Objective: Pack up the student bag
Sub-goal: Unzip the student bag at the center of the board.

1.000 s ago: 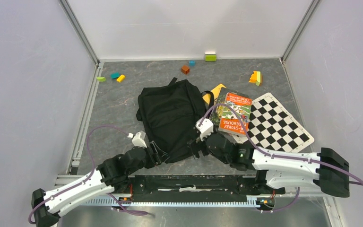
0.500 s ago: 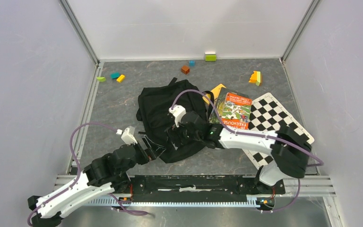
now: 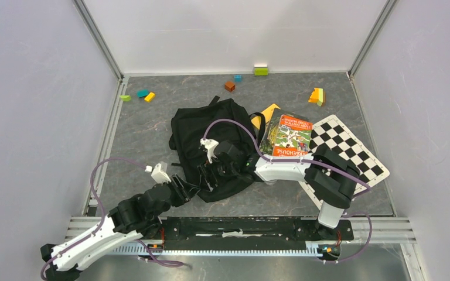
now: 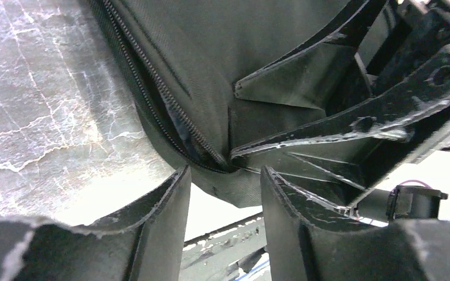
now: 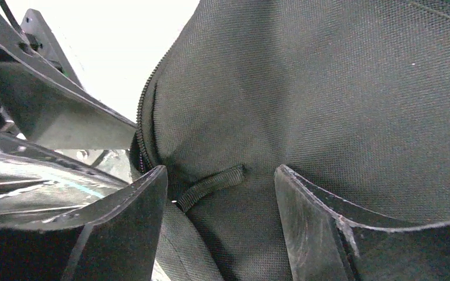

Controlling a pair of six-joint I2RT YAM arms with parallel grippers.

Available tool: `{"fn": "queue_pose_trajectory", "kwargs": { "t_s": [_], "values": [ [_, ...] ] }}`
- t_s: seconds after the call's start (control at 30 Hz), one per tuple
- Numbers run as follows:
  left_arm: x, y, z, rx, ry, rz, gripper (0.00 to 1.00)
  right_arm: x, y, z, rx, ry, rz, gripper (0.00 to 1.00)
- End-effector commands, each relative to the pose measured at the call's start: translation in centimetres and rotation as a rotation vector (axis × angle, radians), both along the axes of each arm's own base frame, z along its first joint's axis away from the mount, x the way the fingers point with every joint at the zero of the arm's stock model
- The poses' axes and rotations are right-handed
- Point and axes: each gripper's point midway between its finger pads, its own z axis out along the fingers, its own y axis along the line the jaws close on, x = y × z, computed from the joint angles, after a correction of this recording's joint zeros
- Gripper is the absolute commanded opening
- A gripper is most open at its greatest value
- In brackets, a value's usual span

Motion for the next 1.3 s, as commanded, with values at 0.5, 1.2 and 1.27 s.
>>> {"fn": "queue_pose_trajectory", "kwargs": {
  "t_s": [0.5, 1.2, 1.27],
  "values": [
    [0.5, -0.8, -1.7, 0.114, 0.029, -0.031, 0.08, -1.1, 1.7, 0.3, 0.159, 0.158, -0.1, 0.25],
    [0.6, -1.8, 2.6, 0.111, 0.002, -0.081, 0.59, 0.9, -2.8, 6.2, 0.207, -0.316, -0.16, 0.0],
    [0.9, -1.6, 2.8, 0.131, 0.0, -0.068, 0.6, 0.6, -3.2, 5.5, 0.191, -0.314, -0.162, 0.0]
  ]
}}
